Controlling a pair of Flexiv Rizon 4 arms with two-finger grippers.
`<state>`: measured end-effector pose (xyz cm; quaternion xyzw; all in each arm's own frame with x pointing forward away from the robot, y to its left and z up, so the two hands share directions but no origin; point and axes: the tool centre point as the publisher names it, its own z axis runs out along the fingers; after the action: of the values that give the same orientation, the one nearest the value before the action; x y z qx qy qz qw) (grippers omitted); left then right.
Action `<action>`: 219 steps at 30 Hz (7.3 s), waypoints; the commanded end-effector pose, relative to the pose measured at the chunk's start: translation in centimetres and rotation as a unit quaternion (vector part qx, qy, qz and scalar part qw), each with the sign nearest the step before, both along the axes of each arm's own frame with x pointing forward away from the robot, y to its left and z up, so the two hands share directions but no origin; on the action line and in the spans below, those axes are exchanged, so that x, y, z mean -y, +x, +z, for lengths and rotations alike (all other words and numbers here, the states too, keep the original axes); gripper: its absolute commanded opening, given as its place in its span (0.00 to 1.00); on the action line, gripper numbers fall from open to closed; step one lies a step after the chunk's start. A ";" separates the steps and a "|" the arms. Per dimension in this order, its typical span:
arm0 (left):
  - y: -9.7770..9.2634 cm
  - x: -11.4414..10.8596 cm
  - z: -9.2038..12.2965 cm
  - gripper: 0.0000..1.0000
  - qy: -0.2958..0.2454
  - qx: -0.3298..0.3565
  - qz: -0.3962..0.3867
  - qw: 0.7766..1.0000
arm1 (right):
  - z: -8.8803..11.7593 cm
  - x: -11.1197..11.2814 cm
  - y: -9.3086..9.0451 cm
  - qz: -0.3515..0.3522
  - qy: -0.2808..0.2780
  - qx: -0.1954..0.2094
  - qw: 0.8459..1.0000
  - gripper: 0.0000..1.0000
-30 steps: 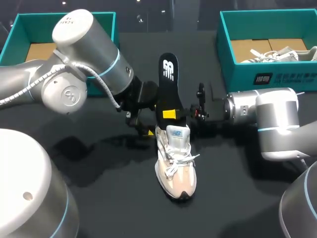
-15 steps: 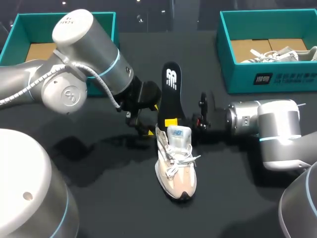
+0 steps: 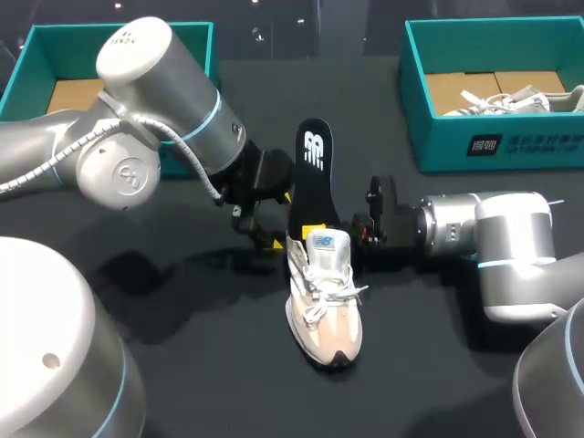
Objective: Take the shoe out of the shoebox, open the shoe tongue, remove and reinsert the insole, then place the shoe into the shoebox
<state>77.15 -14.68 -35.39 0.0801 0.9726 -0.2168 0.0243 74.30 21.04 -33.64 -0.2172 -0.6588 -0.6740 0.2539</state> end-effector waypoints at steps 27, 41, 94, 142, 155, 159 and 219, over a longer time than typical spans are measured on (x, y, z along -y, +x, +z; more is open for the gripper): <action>0.0 0.1 0.0 1.00 0.001 0.000 0.000 1.000 | 3.8 -1.1 2.8 0.020 -0.033 0.050 0.998 0.35; 0.0 0.1 0.0 1.00 0.001 0.000 0.000 1.000 | 1.2 -0.6 2.8 0.012 -0.020 0.019 1.000 0.00; 0.0 0.1 0.0 1.00 0.001 0.000 0.000 1.000 | -0.5 0.5 0.8 -0.004 -0.056 -0.018 0.998 0.00; 0.0 0.1 0.0 1.00 0.001 0.000 0.000 1.000 | 1.4 0.6 0.4 -0.002 -0.063 0.022 0.998 0.46; 0.0 0.1 0.0 1.00 0.001 0.000 0.000 1.000 | 1.5 0.2 2.7 0.016 -0.071 0.027 0.997 0.00; 0.0 0.1 0.0 1.00 0.001 0.000 0.000 1.000 | 0.4 -0.1 2.2 0.024 -0.075 0.013 0.997 0.00; 4.8 -10.7 6.8 1.00 0.075 0.026 -0.081 0.994 | 6.1 12.8 3.2 -0.076 -0.312 -0.061 0.945 0.47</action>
<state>81.76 -4.94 -29.79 0.1609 0.9766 -0.1390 0.0319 77.59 9.48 -29.20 -0.3693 -0.7826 -0.4747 0.1607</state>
